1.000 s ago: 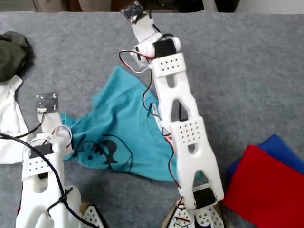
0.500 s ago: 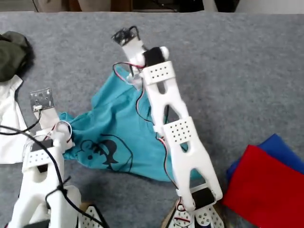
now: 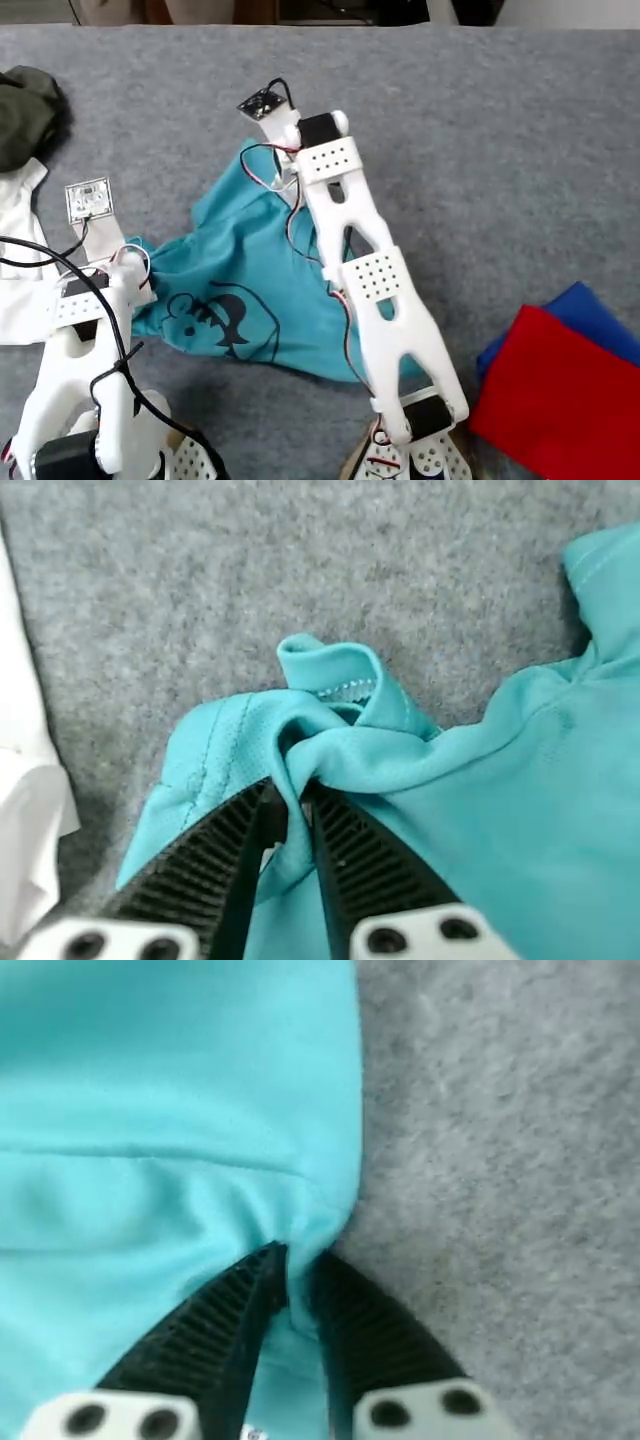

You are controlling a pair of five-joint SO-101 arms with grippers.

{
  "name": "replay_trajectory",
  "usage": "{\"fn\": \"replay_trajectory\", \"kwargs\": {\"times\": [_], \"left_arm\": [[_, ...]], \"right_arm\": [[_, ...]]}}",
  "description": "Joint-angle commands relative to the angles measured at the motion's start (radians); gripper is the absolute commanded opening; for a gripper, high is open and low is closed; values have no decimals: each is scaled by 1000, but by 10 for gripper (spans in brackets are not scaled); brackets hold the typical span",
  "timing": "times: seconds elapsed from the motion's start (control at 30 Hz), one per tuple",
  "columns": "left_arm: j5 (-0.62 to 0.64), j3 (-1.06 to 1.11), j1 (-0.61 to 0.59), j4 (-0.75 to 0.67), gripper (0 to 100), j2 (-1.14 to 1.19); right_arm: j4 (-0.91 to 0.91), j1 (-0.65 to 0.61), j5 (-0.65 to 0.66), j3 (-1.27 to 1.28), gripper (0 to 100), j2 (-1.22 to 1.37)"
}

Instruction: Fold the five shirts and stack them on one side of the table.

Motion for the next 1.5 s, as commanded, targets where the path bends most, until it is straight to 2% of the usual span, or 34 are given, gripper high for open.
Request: {"fn": "replay_trajectory", "kwargs": {"times": [0.0, 0.13, 0.37, 0.53, 0.77, 0.93, 1.07, 1.23, 1.47], "left_arm": [[8, -44, 0, 8, 20, -1], [6, -44, 0, 8, 20, -1], [6, -46, 0, 8, 20, -1], [6, -46, 0, 8, 20, -1], [6, -46, 0, 8, 20, -1], [6, -46, 0, 8, 20, -1], [6, -46, 0, 9, 20, -1], [6, -46, 0, 9, 20, -1], [6, -46, 0, 9, 20, -1]], "right_arm": [[25, 50, 8, 27, 5, -8], [25, 99, 12, 269, 5, -110], [23, 137, 133, 811, 5, -446], [9, 133, 173, 1012, 27, -576], [20, 143, 176, 909, 274, -631], [21, 113, 172, 748, 281, -693], [18, 42, 149, 634, 281, -673], [-20, -35, 107, 443, 281, -533], [-150, -61, 94, 191, 281, -280]]}}
